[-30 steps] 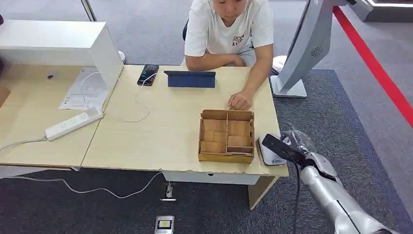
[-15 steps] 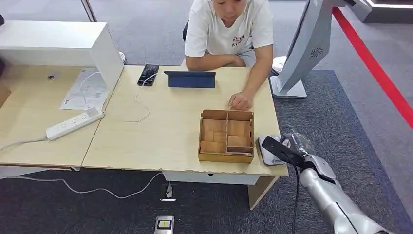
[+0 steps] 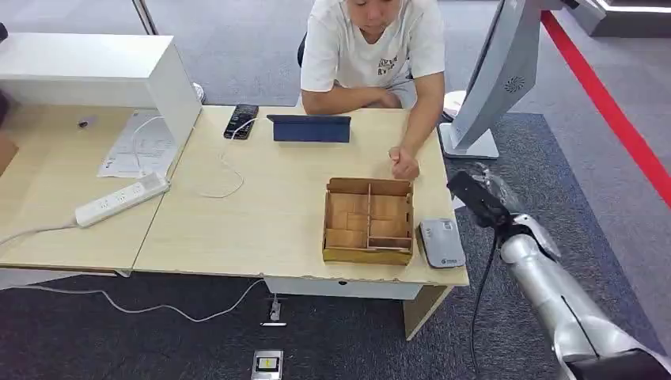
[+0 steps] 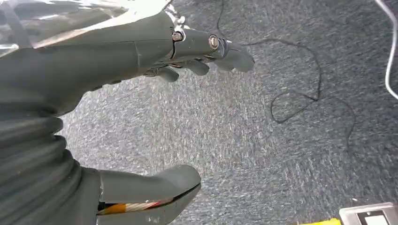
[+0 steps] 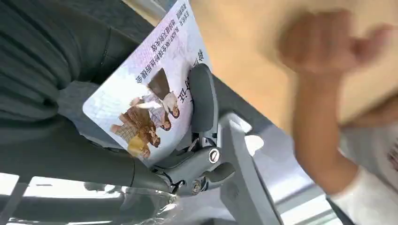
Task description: Pass the card to the sensor for recognition and then transmit it.
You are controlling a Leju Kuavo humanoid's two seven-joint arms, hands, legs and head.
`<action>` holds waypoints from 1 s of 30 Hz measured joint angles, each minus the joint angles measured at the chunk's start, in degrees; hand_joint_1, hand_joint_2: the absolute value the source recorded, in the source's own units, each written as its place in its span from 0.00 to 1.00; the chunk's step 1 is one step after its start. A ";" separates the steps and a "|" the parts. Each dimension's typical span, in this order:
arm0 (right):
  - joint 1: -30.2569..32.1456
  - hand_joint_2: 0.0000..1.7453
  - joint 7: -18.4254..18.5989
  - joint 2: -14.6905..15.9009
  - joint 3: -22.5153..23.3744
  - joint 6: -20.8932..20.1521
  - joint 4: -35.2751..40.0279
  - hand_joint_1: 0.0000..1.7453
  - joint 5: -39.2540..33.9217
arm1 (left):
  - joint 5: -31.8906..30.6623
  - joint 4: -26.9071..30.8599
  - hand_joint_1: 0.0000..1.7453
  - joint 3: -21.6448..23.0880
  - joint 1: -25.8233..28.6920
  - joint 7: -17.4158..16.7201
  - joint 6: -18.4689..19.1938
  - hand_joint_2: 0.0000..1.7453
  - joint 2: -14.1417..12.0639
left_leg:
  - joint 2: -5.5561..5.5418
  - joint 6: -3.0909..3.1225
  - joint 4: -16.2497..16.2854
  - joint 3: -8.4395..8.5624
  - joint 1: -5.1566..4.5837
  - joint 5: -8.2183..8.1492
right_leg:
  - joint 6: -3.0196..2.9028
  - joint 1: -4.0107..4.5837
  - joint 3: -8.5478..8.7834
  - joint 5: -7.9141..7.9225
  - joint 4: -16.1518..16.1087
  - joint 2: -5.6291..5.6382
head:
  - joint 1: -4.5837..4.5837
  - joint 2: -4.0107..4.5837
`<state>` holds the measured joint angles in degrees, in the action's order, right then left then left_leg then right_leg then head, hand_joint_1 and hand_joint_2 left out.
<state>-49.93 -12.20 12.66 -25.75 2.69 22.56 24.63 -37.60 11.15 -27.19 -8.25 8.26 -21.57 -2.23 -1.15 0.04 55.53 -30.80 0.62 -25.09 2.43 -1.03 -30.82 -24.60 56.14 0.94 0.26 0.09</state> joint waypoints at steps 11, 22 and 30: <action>-13.53 1.00 -0.48 0.68 2.18 -2.80 3.25 1.00 -1.33 | -2.05 0.00 0.00 0.17 -2.11 -1.07 0.89 1.00 0.22 | 0.00 0.01 0.00 -0.05 0.02 0.06 | -0.02 0.02 -0.04 0.08 0.00 0.00 | -0.02 0.00; -16.53 1.00 4.35 -2.21 -0.07 -3.65 2.03 1.00 7.66 | -4.33 0.00 0.00 1.27 -3.94 -2.86 2.23 1.00 0.33 | 0.01 -0.02 -0.01 -0.13 0.05 0.08 | -0.05 0.05 -0.11 0.11 0.03 0.00 | 0.00 0.00; -17.20 1.00 6.88 -4.98 -3.50 -3.80 0.39 1.00 10.89 | -4.72 0.00 0.00 2.03 -4.38 -3.17 2.25 1.00 0.31 | -0.01 -0.02 -0.01 -0.16 0.07 0.09 | -0.06 0.06 -0.14 0.11 0.03 0.00 | -0.02 0.00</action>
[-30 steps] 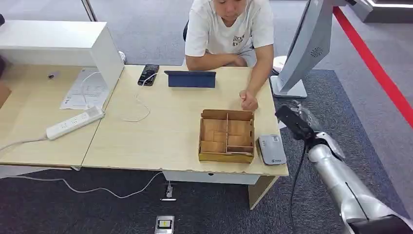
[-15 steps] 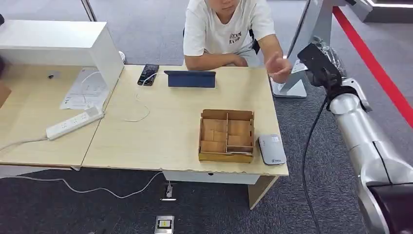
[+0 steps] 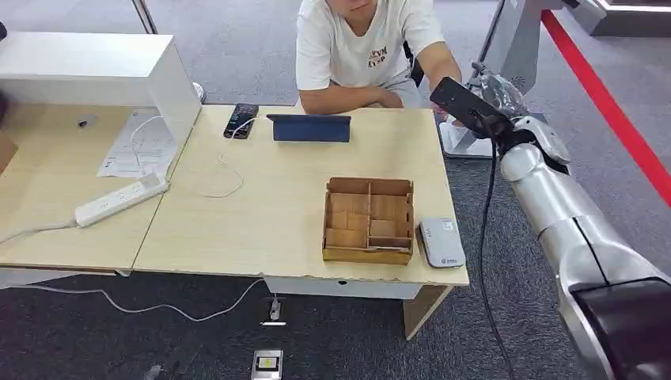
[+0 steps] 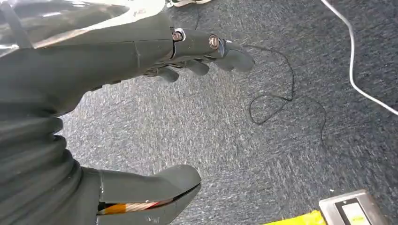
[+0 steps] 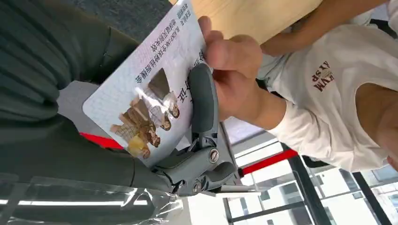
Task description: Pass the card to the sensor for recognition and then transmit it.
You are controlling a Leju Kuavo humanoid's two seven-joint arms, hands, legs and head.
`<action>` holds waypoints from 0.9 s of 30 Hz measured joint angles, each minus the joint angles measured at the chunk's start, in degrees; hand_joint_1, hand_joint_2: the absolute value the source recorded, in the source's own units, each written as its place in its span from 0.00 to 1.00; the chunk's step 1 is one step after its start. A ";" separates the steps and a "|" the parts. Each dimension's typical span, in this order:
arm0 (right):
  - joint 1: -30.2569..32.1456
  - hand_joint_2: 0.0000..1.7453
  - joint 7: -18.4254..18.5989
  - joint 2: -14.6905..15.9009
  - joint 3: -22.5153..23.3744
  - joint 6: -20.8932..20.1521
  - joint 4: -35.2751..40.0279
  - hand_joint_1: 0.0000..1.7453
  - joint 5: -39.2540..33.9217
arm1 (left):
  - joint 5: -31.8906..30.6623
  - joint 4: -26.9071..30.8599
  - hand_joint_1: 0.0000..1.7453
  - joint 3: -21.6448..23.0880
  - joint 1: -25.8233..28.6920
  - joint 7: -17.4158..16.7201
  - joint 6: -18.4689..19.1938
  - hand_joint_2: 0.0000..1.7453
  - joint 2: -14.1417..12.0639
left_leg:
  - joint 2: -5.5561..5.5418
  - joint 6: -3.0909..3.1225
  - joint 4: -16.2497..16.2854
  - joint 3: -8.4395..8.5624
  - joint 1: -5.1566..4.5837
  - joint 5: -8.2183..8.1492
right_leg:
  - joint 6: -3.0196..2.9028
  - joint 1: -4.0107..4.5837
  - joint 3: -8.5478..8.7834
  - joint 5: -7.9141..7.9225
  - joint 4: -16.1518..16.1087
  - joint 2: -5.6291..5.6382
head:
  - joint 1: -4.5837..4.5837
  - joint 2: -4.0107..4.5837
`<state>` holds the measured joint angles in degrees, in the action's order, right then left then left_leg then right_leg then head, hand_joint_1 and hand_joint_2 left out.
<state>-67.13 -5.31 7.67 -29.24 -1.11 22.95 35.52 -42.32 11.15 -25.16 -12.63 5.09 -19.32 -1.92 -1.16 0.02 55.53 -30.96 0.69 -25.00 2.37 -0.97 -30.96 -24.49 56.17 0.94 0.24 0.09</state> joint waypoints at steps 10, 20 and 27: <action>-0.43 1.00 1.58 -1.58 -2.12 -0.39 -1.71 1.00 0.85 | 0.46 0.00 0.00 0.07 -0.03 -0.24 -0.04 1.00 -0.13 | -0.06 0.01 0.01 -0.24 0.00 0.01 | 0.00 0.00 -0.21 0.01 0.01 -0.02 | 0.00 0.00; -0.84 1.00 3.67 -3.00 -3.41 -0.24 -2.95 0.00 0.92 | 1.05 0.00 0.00 0.07 0.37 0.02 -0.20 1.00 -0.13 | -0.03 0.00 0.01 -0.30 0.01 0.00 | -0.01 0.00 -0.30 -0.01 0.01 -0.01 | 0.00 0.00; -0.98 1.00 3.61 -3.41 -3.72 0.63 -3.56 0.00 -0.24 | 1.22 0.00 0.00 0.07 0.41 -0.20 -0.50 1.00 -0.11 | 0.00 -0.02 0.02 -0.30 0.01 0.11 | -0.01 0.00 -0.30 0.10 0.01 -0.01 | 0.02 0.00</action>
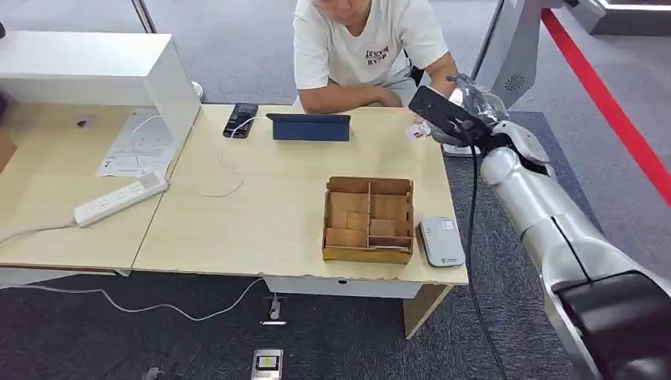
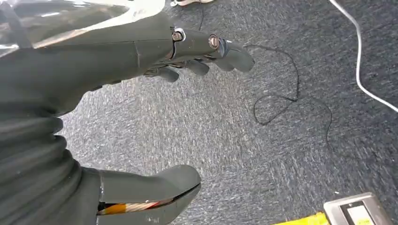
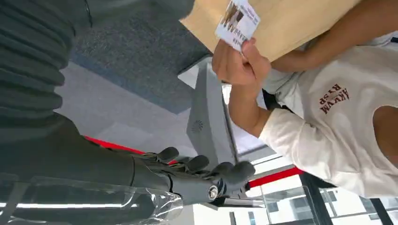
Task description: Pass the card to the sensor for recognition and then transmit it.
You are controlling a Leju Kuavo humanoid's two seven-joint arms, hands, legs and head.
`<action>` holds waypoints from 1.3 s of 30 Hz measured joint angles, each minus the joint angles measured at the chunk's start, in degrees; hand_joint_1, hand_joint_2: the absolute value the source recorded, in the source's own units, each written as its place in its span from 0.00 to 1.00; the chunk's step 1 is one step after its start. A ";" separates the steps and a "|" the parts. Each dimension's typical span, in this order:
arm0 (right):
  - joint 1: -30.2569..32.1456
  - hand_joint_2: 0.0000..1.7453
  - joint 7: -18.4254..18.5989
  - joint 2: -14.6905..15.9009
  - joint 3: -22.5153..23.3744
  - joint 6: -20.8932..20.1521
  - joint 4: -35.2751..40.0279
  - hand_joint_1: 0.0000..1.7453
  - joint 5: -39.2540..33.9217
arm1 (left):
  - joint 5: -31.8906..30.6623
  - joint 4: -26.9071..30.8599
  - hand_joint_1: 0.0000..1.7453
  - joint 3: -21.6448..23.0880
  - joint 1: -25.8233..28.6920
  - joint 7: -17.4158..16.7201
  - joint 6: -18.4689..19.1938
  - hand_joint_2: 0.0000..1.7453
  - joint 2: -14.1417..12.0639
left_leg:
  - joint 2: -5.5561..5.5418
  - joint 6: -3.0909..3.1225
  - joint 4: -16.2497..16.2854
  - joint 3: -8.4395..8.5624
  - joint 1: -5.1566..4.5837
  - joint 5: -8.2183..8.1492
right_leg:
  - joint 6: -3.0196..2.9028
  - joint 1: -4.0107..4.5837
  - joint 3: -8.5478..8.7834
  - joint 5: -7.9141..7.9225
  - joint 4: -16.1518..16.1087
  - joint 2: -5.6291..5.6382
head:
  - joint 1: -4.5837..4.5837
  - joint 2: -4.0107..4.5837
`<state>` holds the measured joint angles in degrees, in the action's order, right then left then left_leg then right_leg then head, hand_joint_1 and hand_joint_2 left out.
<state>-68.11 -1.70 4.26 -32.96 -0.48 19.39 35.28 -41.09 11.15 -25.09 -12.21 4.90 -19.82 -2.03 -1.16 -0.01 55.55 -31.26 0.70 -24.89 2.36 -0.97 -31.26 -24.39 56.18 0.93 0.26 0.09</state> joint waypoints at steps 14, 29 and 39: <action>-0.40 1.00 -8.86 0.09 5.07 -2.89 1.31 0.00 -19.44 | 2.36 0.00 0.00 -0.02 1.44 1.42 -1.27 1.00 0.07 | 0.00 -0.01 0.00 0.01 0.01 0.03 | 0.00 0.01 0.00 0.01 0.00 0.00 | 0.00 0.00; 25.39 1.00 -0.73 3.91 11.41 -11.37 32.75 0.00 -50.21 | 4.96 -0.04 0.00 -1.09 5.00 2.82 -1.79 1.00 0.00 | -0.01 -0.02 -0.01 0.06 0.03 0.02 | 0.00 0.03 0.05 0.00 -0.05 -0.01 | -0.02 0.00; 34.70 1.00 -0.22 5.40 11.67 -8.72 44.70 0.00 -42.72 | 3.48 -0.04 0.00 -1.07 5.07 2.93 -1.31 1.00 -0.18 | 0.01 -0.02 -0.03 0.06 0.04 0.03 | -0.01 0.04 0.04 0.01 -0.04 0.00 | 0.00 0.00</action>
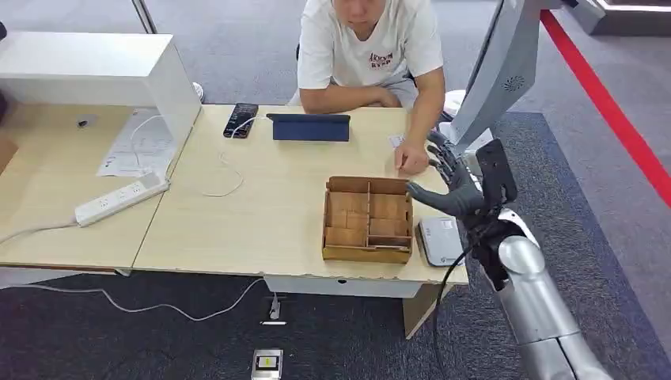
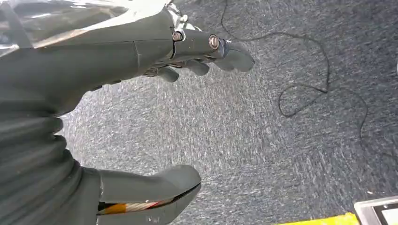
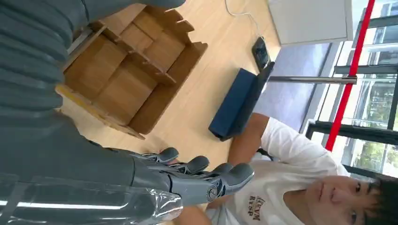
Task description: Pass the card to the sensor for recognition and then transmit it.
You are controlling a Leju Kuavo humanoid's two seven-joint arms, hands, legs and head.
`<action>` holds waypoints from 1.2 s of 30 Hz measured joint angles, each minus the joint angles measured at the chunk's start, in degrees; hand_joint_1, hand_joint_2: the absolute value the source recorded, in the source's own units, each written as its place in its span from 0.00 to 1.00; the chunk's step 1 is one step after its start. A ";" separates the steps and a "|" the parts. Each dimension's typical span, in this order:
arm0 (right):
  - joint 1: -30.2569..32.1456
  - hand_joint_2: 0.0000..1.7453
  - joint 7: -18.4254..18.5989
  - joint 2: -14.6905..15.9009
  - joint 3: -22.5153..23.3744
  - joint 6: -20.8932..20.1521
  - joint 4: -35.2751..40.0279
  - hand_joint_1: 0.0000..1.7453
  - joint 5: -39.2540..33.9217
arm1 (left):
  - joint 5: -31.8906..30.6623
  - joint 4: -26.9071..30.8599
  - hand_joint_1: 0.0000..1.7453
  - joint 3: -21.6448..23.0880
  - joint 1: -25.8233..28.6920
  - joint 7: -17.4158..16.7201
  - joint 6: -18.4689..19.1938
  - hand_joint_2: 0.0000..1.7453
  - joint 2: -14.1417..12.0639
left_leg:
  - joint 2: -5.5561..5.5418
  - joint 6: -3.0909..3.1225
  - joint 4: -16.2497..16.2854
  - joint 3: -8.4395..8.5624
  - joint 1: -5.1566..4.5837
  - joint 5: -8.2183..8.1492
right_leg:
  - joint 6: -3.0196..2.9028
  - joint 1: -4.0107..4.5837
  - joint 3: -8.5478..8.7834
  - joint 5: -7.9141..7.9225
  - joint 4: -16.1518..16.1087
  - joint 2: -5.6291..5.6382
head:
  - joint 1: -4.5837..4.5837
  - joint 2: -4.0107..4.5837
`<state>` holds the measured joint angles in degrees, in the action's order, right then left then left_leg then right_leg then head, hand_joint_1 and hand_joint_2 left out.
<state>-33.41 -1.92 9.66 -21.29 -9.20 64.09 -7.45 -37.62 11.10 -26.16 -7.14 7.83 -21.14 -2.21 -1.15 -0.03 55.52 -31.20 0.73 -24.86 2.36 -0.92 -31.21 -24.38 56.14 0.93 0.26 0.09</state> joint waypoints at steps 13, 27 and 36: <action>5.71 1.00 -1.35 0.85 -1.75 4.26 7.78 0.00 19.45 | -0.92 0.00 0.00 0.00 -0.08 0.72 -0.04 1.00 -0.09 | 0.00 0.00 -0.01 -0.02 0.00 0.00 | 0.00 0.00 -0.01 0.00 -0.01 0.00 | 0.00 0.00; 11.00 1.00 0.17 2.90 -5.04 5.32 11.82 0.00 31.31 | -0.92 0.00 0.00 0.00 -0.09 0.57 -0.11 1.00 -0.20 | 0.00 0.00 -0.01 -0.03 -0.01 0.00 | 0.00 -0.01 -0.02 0.00 -0.02 0.00 | -0.02 0.00; 12.41 1.00 8.07 4.17 -8.46 19.34 11.01 0.00 54.14 | -0.85 0.00 0.00 0.00 -0.14 0.24 -0.70 1.00 -0.04 | 0.00 0.00 -0.02 -0.03 -0.01 0.00 | 0.00 -0.01 -0.01 0.00 -0.02 0.00 | -0.02 0.00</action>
<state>-21.00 6.14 13.84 -29.75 10.14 75.10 46.69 -38.47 11.10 -26.16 -7.29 8.07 -21.84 -2.25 -1.15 -0.03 55.50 -31.23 0.73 -24.86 2.35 -0.93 -31.23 -24.38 56.13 0.93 0.24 0.09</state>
